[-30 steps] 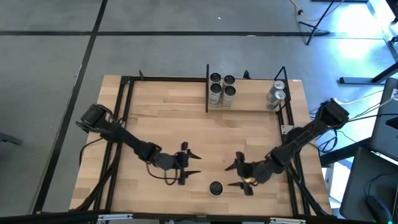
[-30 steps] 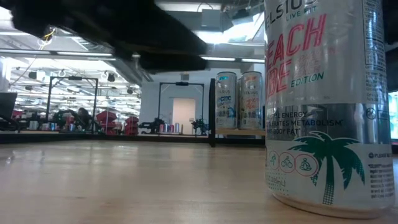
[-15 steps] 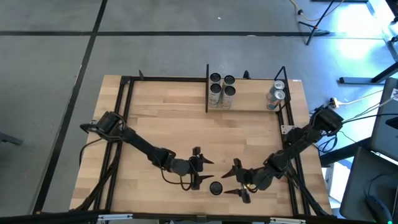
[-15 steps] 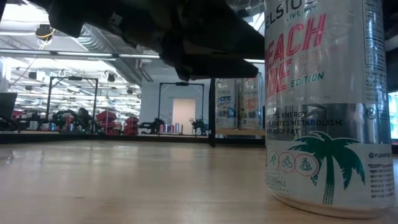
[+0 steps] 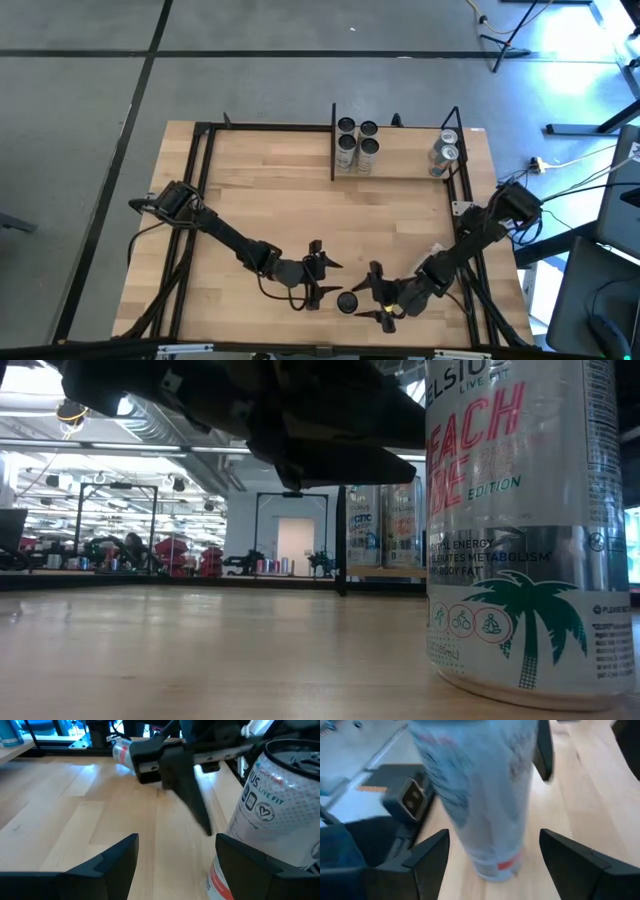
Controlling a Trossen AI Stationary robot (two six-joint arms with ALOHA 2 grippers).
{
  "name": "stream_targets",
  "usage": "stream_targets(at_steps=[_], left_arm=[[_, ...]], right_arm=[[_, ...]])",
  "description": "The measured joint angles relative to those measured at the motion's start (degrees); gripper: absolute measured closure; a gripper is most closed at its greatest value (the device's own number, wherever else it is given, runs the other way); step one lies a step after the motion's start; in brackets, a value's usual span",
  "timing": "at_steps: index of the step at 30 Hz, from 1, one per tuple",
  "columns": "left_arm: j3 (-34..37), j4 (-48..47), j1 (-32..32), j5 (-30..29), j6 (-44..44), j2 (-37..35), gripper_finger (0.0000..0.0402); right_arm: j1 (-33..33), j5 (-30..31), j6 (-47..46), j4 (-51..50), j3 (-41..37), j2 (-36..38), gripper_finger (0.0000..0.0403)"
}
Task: Place canned beverage on shelf
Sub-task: Put the right white-pink soda can on the shelf
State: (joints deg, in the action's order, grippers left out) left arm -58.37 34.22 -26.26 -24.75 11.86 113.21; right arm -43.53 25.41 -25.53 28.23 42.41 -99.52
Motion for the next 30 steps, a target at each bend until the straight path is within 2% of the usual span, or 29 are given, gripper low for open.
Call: stream_targets(at_steps=[5,8,11,16,21,26,30], left_arm=[[0.0,0.0,0.0,0.0,0.0,0.0,0.0144],[0.0,-0.3,0.0,0.0,0.0,0.0,0.0144],[0.0,-0.5,0.0,0.0,0.0,0.0,0.0144],[0.0,-0.9,0.0,0.0,0.0,0.0,0.0144],[0.0,-0.9,0.0,0.0,0.0,0.0,0.0144],[0.0,-0.9,0.0,0.0,0.0,0.0,0.0144],[0.0,-0.9,0.0,0.0,0.0,0.0,0.0144]], right_arm=[[0.0,1.5,0.2,-2.9,-0.1,0.6,0.0109],[0.0,0.5,0.3,-8.2,-0.1,3.1,0.0109],[0.0,-1.8,-1.0,-18.2,0.0,9.1,0.0109],[0.0,-8.9,-9.3,-44.1,0.0,21.8,0.0109],[0.0,-16.9,-16.3,-65.2,0.0,31.5,0.0109],[0.0,-19.0,-17.7,-76.3,0.0,34.3,0.0109],[0.0,-19.0,-17.4,-79.3,0.0,32.9,0.0109]])
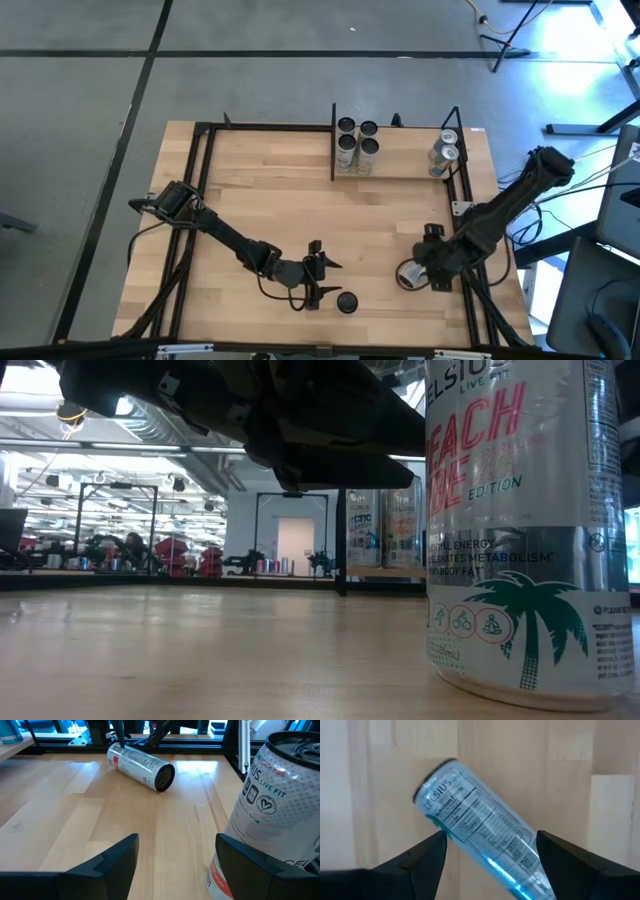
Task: Place canned beverage on shelf
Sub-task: Put the right white-pink soda can on the shelf
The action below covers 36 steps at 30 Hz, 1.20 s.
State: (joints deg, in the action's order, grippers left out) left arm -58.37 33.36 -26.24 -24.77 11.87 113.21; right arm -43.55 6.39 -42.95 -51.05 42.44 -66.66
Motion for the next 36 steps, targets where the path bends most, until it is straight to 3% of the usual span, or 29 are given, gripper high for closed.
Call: stream_targets(at_steps=[6,14,32,36], left_arm=[[0.0,-1.0,0.0,0.0,0.0,0.0,0.0144],[0.0,-1.0,0.0,0.0,0.0,0.0,0.0144],[0.0,-1.2,0.0,0.3,0.0,0.0,0.0144],[0.0,-1.2,0.0,0.3,0.0,0.0,0.0144]], right_arm=[[0.0,-2.3,3.1,2.1,0.0,-6.0,0.0109],[0.0,-0.9,9.2,8.0,0.4,-13.1,0.0109],[0.1,-0.4,6.0,12.0,-0.1,-14.2,0.0109],[0.1,0.5,6.0,15.2,-0.1,-14.3,0.0132]])
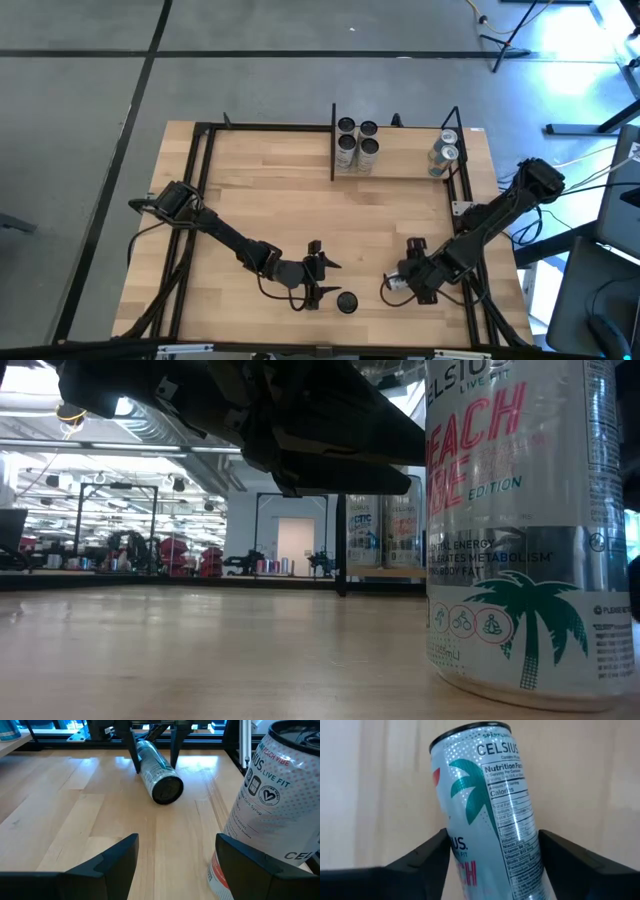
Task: Place canned beverage on shelf
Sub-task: Put the right white-pink soda can on the shelf
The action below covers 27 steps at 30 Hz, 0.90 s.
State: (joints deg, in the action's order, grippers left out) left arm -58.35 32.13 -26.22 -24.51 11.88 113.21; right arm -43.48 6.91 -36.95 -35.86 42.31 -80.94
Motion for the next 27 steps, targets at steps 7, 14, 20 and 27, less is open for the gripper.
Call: stream_targets(at_steps=[7,14,20,27], left_arm=[[0.0,0.0,0.0,0.0,0.0,0.0,0.0144],[0.0,0.0,0.0,0.0,0.0,0.0,0.0144],[0.0,0.0,0.0,0.0,0.0,0.0,0.0144],[0.0,0.0,-0.1,0.0,0.0,0.0,0.0144]], right_arm=[[0.0,3.4,-0.1,3.1,0.0,0.0,0.0206],[0.0,5.8,-0.2,4.4,0.0,2.4,0.0203],[-0.1,14.6,4.0,9.0,0.0,6.6,0.0207],[0.0,30.2,14.3,24.4,-5.8,7.9,0.0206]])
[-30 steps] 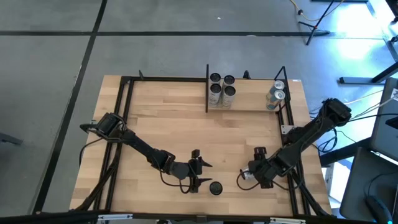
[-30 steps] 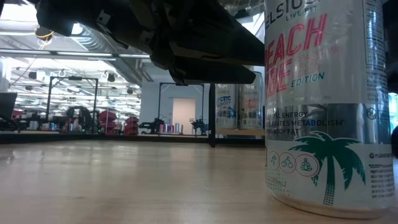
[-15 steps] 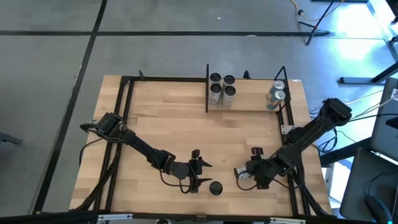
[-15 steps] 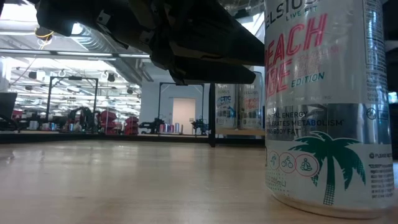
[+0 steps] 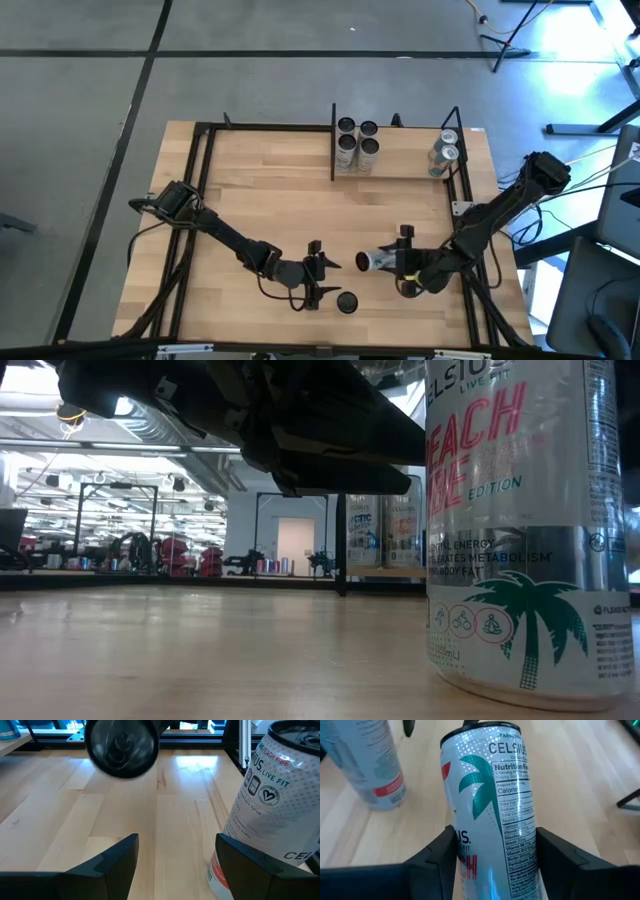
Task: Place canned beverage on shelf
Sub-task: Put the right white-pink soda can on the shelf
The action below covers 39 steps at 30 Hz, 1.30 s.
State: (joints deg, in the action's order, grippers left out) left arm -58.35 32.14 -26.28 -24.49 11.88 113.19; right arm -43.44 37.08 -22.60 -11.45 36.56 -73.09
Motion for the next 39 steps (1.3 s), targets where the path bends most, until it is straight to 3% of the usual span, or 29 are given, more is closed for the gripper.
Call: stream_targets(at_steps=[9,13,27,35,39], left_arm=[[0.0,0.0,0.0,0.0,0.0,0.0,0.0144],[0.0,0.3,0.0,0.0,0.0,0.0,0.0144],[0.0,0.4,0.1,-0.2,0.0,-0.1,0.0144],[0.0,0.4,2.3,-10.6,-0.4,-0.1,0.0144],[0.0,0.5,5.3,-6.1,-0.9,-0.1,0.0151]], right_arm=[[0.7,6.5,8.0,45.8,-18.7,-1.0,0.0208],[1.7,7.7,7.8,57.5,-24.3,-2.7,0.0205],[6.6,6.3,10.9,76.8,-26.2,-14.8,0.0211],[6.7,2.1,15.8,86.4,-25.6,-17.9,0.0209],[6.8,1.8,16.6,85.4,-25.2,-17.9,0.0210]])
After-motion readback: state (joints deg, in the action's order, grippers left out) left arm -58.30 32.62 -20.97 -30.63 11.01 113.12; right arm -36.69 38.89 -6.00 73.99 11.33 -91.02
